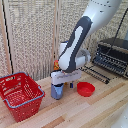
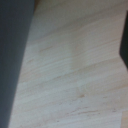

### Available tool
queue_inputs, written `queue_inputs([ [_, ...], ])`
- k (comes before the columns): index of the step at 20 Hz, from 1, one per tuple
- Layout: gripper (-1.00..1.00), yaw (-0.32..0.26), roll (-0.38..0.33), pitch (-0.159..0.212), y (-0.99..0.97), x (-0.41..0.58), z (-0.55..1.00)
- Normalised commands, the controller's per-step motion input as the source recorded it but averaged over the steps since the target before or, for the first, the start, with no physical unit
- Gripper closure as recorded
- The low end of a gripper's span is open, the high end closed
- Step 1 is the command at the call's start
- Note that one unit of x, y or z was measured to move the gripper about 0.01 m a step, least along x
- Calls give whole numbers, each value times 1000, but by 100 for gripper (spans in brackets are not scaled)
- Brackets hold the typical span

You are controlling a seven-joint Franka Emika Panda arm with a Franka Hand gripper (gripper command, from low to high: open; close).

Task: Observe the blue drinking vessel close to you. Point your gripping mechanism towards the blue drinking vessel. Softly grip the blue drinking vessel using your gripping mechanism. Move your gripping mechanism and the blue drinking vessel above the receptacle. Let go of the blue drinking vessel into the receptacle.

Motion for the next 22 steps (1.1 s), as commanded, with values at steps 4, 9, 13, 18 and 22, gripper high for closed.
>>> queue_inputs([
  [4, 100, -80, 0, -17, 37, -50, -32],
  [9, 100, -105, 0, -69, 9, -162, -6],
  [13, 100, -118, 24, -63, 0, -74, 144],
  [18, 100, -187, 112, 21, 35, 134, 582],
  [22, 100, -126, 35, 82, 300, 610, 757],
])
